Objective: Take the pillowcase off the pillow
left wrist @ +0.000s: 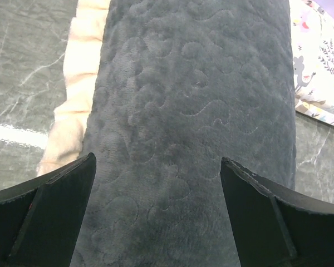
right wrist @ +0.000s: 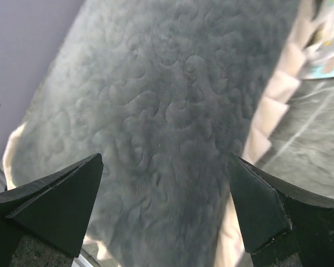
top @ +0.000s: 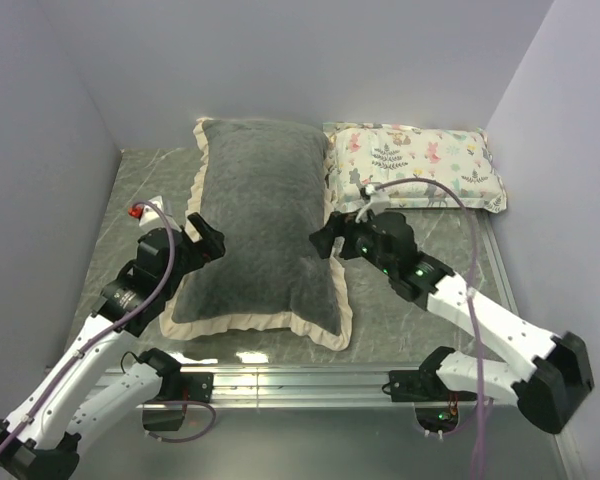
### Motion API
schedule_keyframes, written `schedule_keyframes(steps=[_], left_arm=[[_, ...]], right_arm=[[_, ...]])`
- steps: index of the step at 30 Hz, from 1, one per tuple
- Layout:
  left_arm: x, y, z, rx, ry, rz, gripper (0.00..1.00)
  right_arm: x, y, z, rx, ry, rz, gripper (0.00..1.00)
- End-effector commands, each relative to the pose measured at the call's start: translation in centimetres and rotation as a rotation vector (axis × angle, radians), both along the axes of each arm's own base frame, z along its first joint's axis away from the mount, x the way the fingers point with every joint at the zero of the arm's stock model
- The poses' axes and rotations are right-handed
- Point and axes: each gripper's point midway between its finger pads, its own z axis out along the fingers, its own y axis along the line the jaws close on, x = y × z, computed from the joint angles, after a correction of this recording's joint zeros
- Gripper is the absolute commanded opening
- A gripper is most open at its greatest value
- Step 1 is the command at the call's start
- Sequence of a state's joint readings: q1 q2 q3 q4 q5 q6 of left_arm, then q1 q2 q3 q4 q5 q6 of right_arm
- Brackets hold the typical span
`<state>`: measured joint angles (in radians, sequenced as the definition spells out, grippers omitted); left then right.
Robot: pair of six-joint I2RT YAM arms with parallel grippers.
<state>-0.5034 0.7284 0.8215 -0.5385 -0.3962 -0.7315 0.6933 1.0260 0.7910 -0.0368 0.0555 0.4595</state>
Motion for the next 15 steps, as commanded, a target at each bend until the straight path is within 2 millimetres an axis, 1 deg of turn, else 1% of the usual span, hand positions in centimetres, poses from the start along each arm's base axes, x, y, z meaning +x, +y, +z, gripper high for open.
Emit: schedule_keyframes(steps=[1, 2, 3, 4, 5, 6, 8, 9, 10, 11, 12, 13, 14, 15], left_arm=[[0.6, -0.3, 0.5, -0.041, -0.026, 0.016, 0.99], [0.6, -0.4, 0.3, -0.046, -0.026, 0.014, 0.99], [0.7, -0.7, 0.2, -0.056, -0.029, 0.007, 0.99], [0.7, -0.8, -0.6, -0.056, -0.015, 0.006, 0.99], [0.8, -0.9, -1.2, -0.052, -0.001, 0.006, 0.99], [0.9, -1.0, -1.5, -0.053, 0.007, 0.003, 0.99], [0.8, -1.2, -2.8, -0.049, 0.04, 0.0, 0.99], [0.7, -1.2, -3.7, -0.046, 0.054, -0.003, 0.99], [0.8, -1.4, -3.9, -0.054, 0.054, -0.01, 0.99], [0.7, -1.5, -4.2, -0.058, 0.06, -0.013, 0.99], [0.6, -1.5, -4.5, -0.061, 0.064, -0.012, 0.99], [0.5, -1.5, -5.2, -0.057, 0.076, -0.012, 0.99], [0.5, -1.6, -5.5, -0.056, 0.08, -0.017, 0.99], [0.4, -1.5, -6.1, -0.053, 0.091, -0.014, 0.99]], right_arm=[[1.8, 2.4, 2.4, 0.075, -0.029, 0.069, 1.0], [2.5, 3.0, 1.1, 0.073, 0.014, 0.079, 1.0], [3.0, 3.3, 0.9, 0.087, 0.025, 0.089, 1.0], [3.7, 3.2, 0.7, 0.104, 0.034, 0.089, 1.0], [3.9, 4.0, -0.4, 0.115, 0.073, 0.114, 1.0], [4.1, 4.2, -0.7, 0.108, 0.084, 0.117, 1.0], [3.8, 4.7, -1.5, 0.103, 0.092, 0.13, 1.0], [3.3, 4.5, -2.6, 0.1, 0.109, 0.13, 1.0], [3.0, 4.6, -2.7, 0.103, 0.106, 0.133, 1.0], [2.6, 4.3, -2.3, 0.106, 0.093, 0.13, 1.0], [2.1, 4.0, -2.8, 0.091, 0.095, 0.123, 1.0], [2.1, 3.2, -3.2, 0.059, 0.09, 0.073, 1.0], [1.8, 2.7, -3.1, 0.027, 0.064, 0.054, 1.0], [0.1, 3.4, -2.1, 0.021, 0.029, 0.082, 1.0]])
